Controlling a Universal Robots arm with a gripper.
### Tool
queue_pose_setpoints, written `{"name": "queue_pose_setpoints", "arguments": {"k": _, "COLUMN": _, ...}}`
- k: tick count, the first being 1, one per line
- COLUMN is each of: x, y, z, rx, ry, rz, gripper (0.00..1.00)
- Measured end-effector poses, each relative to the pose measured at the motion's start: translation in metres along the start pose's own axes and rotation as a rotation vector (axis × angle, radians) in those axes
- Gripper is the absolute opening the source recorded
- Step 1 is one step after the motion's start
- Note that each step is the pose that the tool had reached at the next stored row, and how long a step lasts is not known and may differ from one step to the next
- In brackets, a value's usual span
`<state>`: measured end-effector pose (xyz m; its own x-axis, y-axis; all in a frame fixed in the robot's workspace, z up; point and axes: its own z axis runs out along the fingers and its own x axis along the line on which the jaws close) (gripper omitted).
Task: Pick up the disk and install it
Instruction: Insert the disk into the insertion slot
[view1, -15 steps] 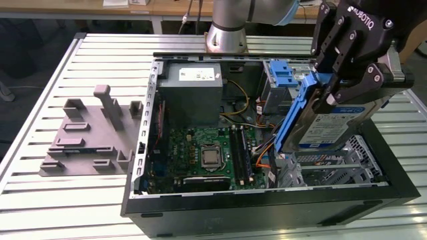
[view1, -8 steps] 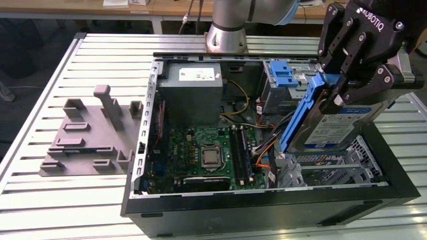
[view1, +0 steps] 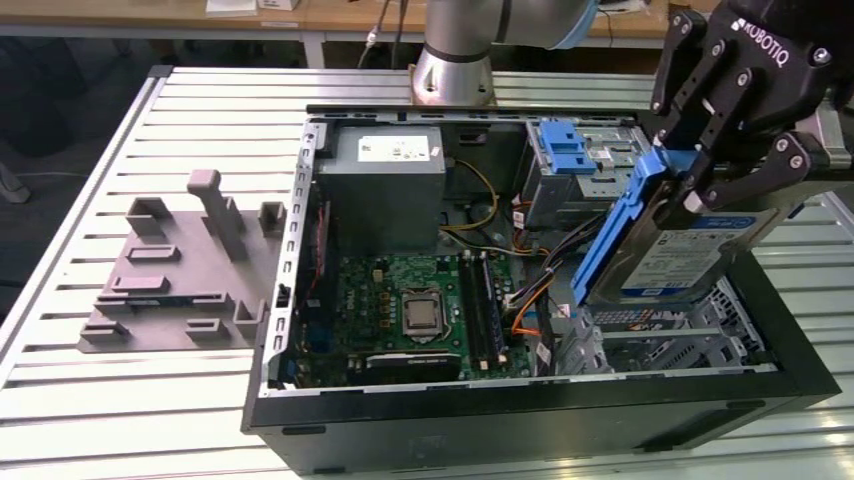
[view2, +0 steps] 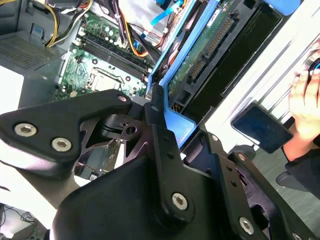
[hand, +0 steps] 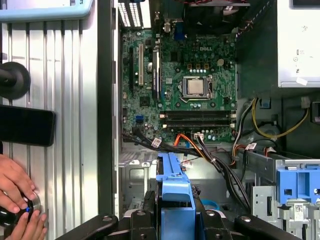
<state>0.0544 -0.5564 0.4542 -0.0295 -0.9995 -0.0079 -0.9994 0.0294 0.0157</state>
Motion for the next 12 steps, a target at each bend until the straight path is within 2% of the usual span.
{"name": "queue_pose_setpoints", "arguments": {"k": 12, "x": 0.0000, "y": -0.0154, "z": 0.0048, "rx": 0.0000, "ry": 0.0001, "rz": 0.000, "gripper": 0.36}}
